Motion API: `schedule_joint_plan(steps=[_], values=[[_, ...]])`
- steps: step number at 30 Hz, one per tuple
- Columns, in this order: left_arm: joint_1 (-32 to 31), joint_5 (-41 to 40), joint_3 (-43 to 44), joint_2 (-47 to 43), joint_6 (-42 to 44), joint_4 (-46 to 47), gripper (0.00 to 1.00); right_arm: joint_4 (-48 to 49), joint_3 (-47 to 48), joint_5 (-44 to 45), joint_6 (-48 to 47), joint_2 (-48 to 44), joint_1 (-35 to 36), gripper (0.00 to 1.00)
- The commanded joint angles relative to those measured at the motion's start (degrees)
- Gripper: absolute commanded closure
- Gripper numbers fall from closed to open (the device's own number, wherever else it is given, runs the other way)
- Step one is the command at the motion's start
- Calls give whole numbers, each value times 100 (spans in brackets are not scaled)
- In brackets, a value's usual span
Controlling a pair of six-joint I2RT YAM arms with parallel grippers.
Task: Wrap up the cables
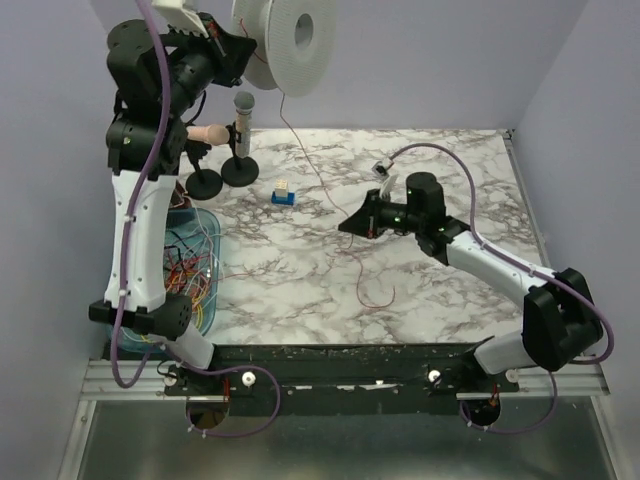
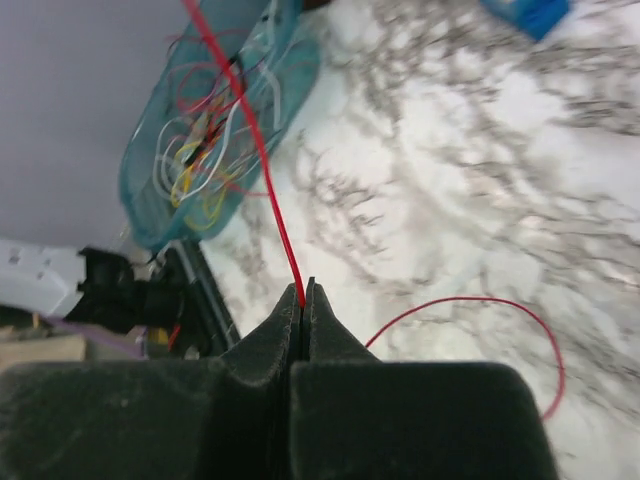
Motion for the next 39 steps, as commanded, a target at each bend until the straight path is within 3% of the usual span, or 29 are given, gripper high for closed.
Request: schedule_joint_plan(steps=[1, 5, 11, 14, 17, 24, 27, 33, 39], values=[[-35, 1589, -376, -953, -79, -134, 100, 671, -212, 725, 332, -241, -767, 99], [-193, 2638, -1598, -1481, 463, -835, 100, 514, -72, 955, 78, -513, -1470, 99], [-860, 2648, -2532, -1860, 3080, -2838, 100, -837, 1217, 1121, -897, -751, -1920, 99], [-1369, 2245, -2935, -1939, 4163, -3588, 100, -1559, 1877, 1130, -1407, -812, -1929, 99], [-1862, 1174, -3620, -2080, 4534, -3441, 100, -1999, 2326, 877, -1654, -900, -1920, 99], [-2451, -971, -4860, -1896, 4403, -1877, 100, -2571, 2705, 278, -1462, -988, -1753, 99], [-2645, -1508, -5037, -1606, 4307, -1358, 100, -2493, 2811, -63, -1093, -1085, -1727, 99], [-2690, -1782, -4854, -903, 3587, -585, 100, -1781, 2934, -847, 295, -1024, -1552, 99], [-2479, -1879, -4169, -332, 2498, 145, 100, -747, 2627, -1084, 1165, -778, -691, 99]])
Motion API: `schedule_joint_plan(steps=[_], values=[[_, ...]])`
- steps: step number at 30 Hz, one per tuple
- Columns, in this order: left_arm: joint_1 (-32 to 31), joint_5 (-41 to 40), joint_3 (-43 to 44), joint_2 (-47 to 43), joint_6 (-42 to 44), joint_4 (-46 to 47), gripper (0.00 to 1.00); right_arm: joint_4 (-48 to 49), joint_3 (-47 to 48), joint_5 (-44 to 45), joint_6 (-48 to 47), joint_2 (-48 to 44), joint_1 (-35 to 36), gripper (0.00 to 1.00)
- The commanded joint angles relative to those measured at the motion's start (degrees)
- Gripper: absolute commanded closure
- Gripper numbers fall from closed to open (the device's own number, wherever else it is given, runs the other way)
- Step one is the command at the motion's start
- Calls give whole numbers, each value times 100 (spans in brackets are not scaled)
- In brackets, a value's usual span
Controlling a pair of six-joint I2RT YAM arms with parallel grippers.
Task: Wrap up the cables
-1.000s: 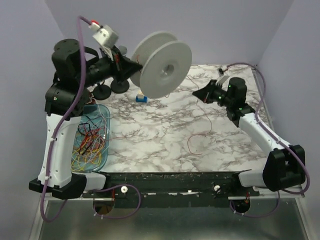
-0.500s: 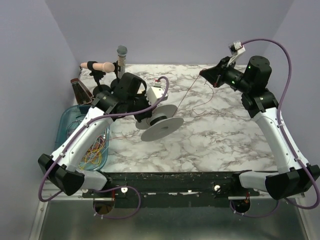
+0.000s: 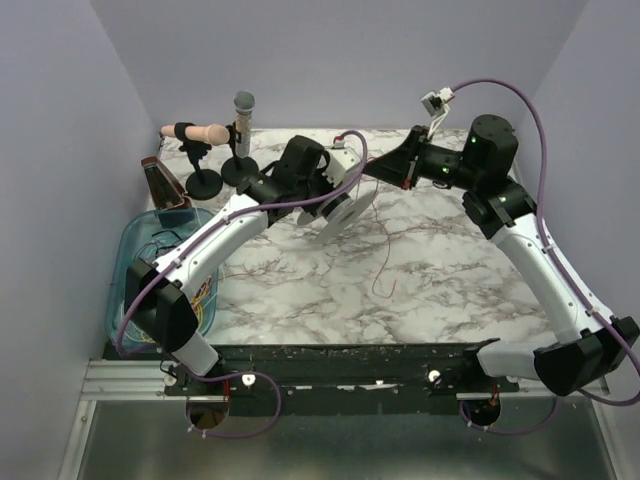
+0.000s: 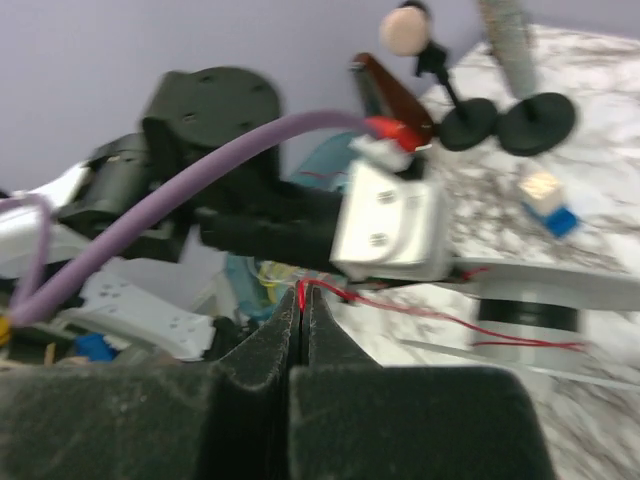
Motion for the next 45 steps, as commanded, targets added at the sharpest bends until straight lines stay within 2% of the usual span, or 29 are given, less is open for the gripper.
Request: schedule_joint_plan(steps=[1, 3, 5, 13, 18, 25, 31, 34, 39, 45], values=[[264, -238, 774, 344, -1077, 876, 100, 1417, -116, -553, 1144, 145, 578, 99], [475, 88, 1108, 546, -1490, 999, 100, 1813, -257, -449, 1304, 215, 867, 99], [651, 80, 1328, 678, -1981, 1218, 100, 1929, -258, -334, 1226, 373, 1192, 99], [1196, 185, 2356, 881, -2809, 1439, 100, 1411, -205, 570, -144, 980, 1896, 99], [1354, 361, 3217, 811, -3021, 1334, 100, 1357, -240, 1344, -962, 1314, 2029, 99], [1451, 712, 4395, 723, -3152, 807, 100, 3236, -1698, 2337, -1086, 1217, 2029, 95], [1451, 1046, 4976, 591, -3206, 297, 100, 3993, -2182, 2742, -1455, 1489, 2029, 92], [1451, 1178, 5187, 486, -3127, 112, 100, 4336, -2410, 2882, -1508, 1613, 2029, 84], [1451, 1345, 5460, 240, -2960, -107, 100, 4627, -2718, 3181, -1535, 1762, 2003, 62], [1451, 1372, 5706, 38, -2740, -301, 100, 4759, -3061, 3410, -1508, 1780, 1941, 57]])
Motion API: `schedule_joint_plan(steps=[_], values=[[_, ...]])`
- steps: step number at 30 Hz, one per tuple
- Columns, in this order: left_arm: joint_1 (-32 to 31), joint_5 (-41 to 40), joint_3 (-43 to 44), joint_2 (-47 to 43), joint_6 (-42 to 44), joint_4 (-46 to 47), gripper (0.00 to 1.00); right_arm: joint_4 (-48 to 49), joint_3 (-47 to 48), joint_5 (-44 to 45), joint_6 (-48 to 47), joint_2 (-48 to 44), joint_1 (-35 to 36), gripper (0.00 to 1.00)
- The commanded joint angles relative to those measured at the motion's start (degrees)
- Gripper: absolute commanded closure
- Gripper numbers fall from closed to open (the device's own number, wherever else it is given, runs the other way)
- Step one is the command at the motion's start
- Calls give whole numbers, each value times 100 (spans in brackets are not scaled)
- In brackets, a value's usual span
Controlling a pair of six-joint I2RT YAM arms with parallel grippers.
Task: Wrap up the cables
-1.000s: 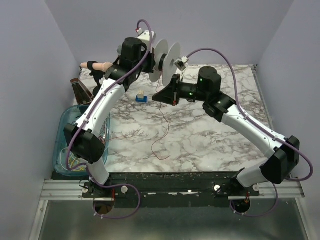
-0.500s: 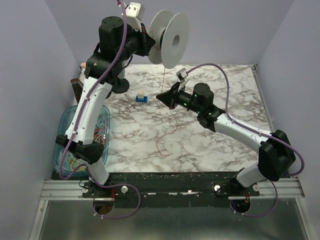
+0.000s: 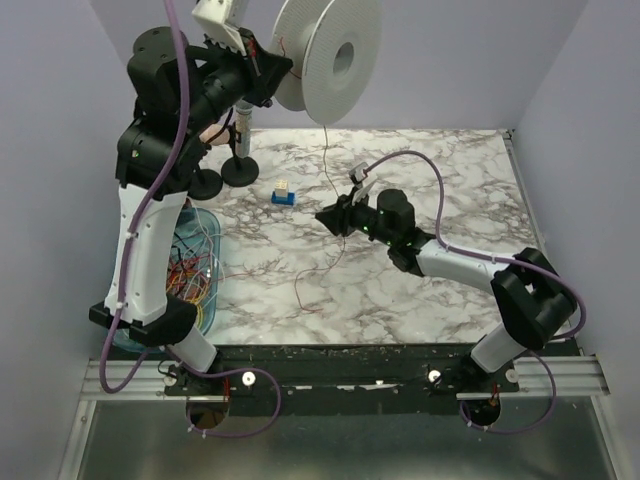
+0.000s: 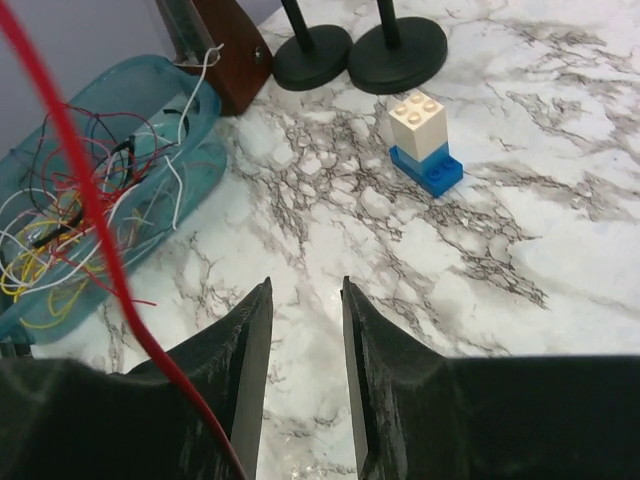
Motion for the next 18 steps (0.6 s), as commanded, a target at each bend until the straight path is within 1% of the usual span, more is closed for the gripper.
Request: schedule_joint_plan(steps=[1, 5, 9, 11, 13, 16, 18], values=[[18, 190, 443, -363, 161, 123, 100, 423, -290, 374, -90, 10, -44, 57], [18, 163, 733, -380, 249, 9, 100, 414, -562, 331, -2, 18, -105, 55], [26, 163, 1049, -363, 258, -88, 100, 615, -765, 234, 243, 132, -96, 54], [35, 189, 1181, -354, 231, -123, 100, 896, -844, 295, 410, 220, -114, 57], [35, 268, 1234, -354, 196, -167, 100, 1387, -984, 269, 664, 299, -184, 59], [35, 365, 1182, -407, 152, -220, 100, 1933, -1099, 164, 1008, 379, -316, 59], [35, 383, 1182, -424, 152, -229, 100, 2118, -1082, 41, 992, 405, -334, 55]])
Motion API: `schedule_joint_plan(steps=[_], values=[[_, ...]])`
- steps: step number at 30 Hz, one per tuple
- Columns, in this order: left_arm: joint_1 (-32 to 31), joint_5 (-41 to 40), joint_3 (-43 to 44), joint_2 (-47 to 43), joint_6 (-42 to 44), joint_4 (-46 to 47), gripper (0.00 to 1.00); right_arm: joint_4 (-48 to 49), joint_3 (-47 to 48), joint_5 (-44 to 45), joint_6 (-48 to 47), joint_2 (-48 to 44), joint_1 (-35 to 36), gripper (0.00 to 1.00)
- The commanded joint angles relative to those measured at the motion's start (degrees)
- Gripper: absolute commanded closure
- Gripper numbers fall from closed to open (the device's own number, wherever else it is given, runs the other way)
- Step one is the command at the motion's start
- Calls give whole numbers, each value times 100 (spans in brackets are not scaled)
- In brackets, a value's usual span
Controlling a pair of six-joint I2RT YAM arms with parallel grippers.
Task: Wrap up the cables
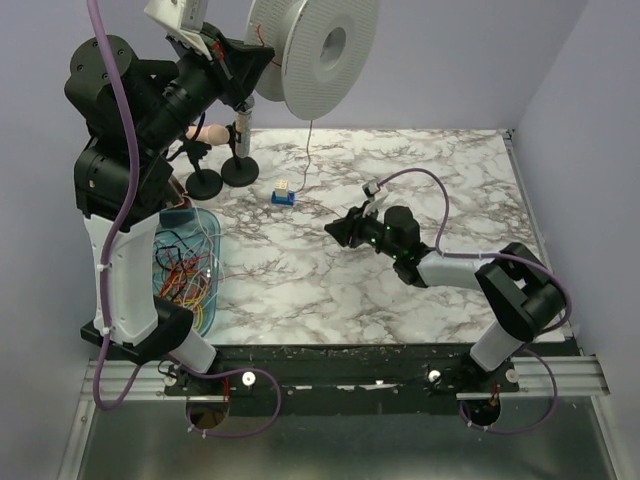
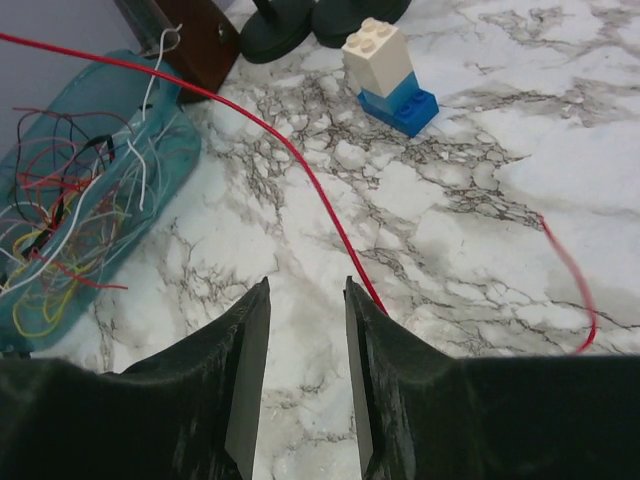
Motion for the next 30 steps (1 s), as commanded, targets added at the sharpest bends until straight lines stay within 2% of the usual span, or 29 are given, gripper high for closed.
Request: schedule_joint_plan(steps=[1, 5, 8, 11, 12, 16, 18, 19, 20, 22, 26, 30], values=[[20, 184, 143, -107, -77, 156, 100, 1035, -6, -284, 172, 145, -117, 52], [29, 140, 179, -99, 28, 165, 100, 1473, -49, -910, -503, 146, 23, 32], [29, 122, 170, -107, 98, 156, 100, 1695, -357, -1103, -1094, 5, 102, 24], [37, 140, 179, -90, 107, 156, 100, 889, -279, -1138, -1428, -127, 120, 23], [29, 157, 205, -81, 107, 156, 100, 633, -191, -1139, -1542, -136, 137, 20], [37, 175, 284, -81, 125, 147, 100, 289, -77, -910, -1779, -119, 137, 19], [29, 201, 310, -81, 125, 138, 100, -228, 204, -997, -1816, -22, 146, 19], [29, 219, 310, -81, 125, 138, 100, -431, 344, -1146, -1772, 65, 146, 14], [29, 228, 319, -90, 134, 121, 100, -554, 415, -1269, -1737, 127, 181, 0], [29, 193, 311, -98, 177, 94, 100, -495, 320, -1428, -1719, 172, 286, 0], [29, 175, 310, -116, 248, 42, 100, 409, -251, -1674, -1430, 67, 348, 0], [29, 193, 346, -99, 222, 33, 100, 323, -243, -1605, -1236, -22, 558, 0]])
